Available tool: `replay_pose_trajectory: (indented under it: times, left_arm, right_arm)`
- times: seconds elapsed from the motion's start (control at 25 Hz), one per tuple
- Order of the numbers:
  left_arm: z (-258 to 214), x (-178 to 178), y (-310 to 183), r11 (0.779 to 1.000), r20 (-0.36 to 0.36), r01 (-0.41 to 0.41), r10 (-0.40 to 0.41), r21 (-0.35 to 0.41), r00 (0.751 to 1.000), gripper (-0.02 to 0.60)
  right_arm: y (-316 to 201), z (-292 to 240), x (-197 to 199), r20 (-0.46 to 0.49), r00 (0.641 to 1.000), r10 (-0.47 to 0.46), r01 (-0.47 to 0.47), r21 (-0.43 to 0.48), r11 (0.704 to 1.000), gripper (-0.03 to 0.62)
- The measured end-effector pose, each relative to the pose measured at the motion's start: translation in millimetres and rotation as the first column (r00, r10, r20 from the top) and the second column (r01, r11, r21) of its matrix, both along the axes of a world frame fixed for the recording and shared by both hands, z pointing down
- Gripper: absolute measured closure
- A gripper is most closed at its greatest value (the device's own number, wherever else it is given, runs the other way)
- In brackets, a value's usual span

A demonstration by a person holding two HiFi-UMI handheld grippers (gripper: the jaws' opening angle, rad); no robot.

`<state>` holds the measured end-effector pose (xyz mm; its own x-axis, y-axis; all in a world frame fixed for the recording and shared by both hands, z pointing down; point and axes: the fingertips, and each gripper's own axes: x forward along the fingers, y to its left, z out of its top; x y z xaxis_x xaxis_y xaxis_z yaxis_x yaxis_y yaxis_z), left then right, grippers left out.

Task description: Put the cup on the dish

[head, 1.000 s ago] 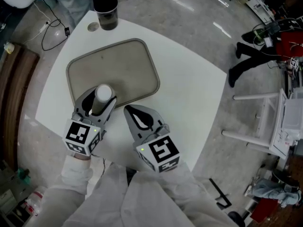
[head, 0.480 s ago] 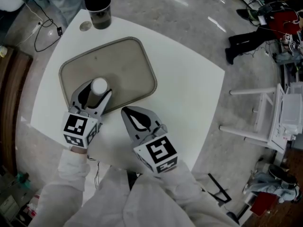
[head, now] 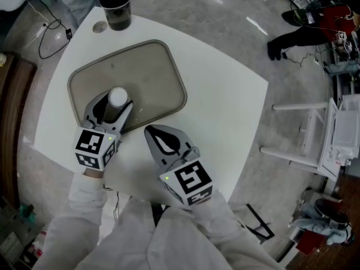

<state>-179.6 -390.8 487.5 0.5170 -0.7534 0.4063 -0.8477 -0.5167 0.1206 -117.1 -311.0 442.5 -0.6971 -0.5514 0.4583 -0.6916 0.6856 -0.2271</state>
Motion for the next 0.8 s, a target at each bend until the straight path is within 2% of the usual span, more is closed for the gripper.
replay_pose_trajectory:
  times: [0.24,0.8]
  left_arm:
    - [7.5,-2.4,-0.4,1.000,-0.001,0.004,-0.004,-0.007,1.000,0.330]
    - [6.4,-1.0,-0.1,0.999,-0.042,0.036,-0.034,0.032,0.999,0.330]
  right_arm:
    - [-1.9,0.7,1.8,-0.011,1.000,0.017,-0.017,0.027,0.999,0.582]
    - [2.4,8.4,6.9,-0.026,0.999,0.023,-0.023,0.011,1.000,0.582]
